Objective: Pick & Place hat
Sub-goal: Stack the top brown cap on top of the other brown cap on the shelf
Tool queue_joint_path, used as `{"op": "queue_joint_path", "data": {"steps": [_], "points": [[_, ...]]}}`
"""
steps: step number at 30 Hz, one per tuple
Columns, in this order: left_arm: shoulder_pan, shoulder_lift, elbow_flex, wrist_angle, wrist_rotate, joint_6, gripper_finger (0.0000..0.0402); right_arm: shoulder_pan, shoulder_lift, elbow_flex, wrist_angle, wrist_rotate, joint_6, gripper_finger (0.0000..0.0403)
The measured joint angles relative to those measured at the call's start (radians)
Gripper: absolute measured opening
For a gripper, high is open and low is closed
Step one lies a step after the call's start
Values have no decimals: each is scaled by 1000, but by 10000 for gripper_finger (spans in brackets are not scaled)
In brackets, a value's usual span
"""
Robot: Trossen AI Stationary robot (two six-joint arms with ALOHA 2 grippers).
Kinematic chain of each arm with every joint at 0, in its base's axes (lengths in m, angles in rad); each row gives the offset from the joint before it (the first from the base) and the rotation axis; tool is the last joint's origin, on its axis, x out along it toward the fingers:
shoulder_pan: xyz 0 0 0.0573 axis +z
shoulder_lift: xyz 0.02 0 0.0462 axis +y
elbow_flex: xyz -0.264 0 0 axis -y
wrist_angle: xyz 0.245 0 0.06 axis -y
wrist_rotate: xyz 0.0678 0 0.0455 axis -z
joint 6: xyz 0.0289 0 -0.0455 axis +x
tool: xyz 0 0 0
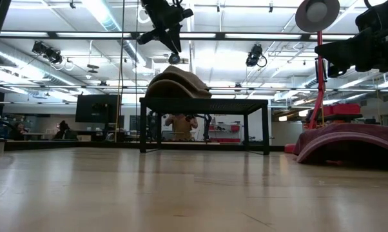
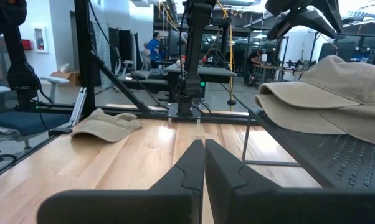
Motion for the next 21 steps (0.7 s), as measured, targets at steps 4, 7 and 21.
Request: {"op": "queue_joint_path", "data": {"steps": [4, 7, 21], "points": [[0, 0, 0, 2, 4, -51, 60, 0, 0, 0, 0, 0, 0, 16], [0, 0, 0, 8, 38, -141, 60, 0, 0, 0, 0, 0, 0, 16], [50, -52, 1, 2, 39, -549, 60, 0, 0, 0, 0, 0, 0, 16]]}}
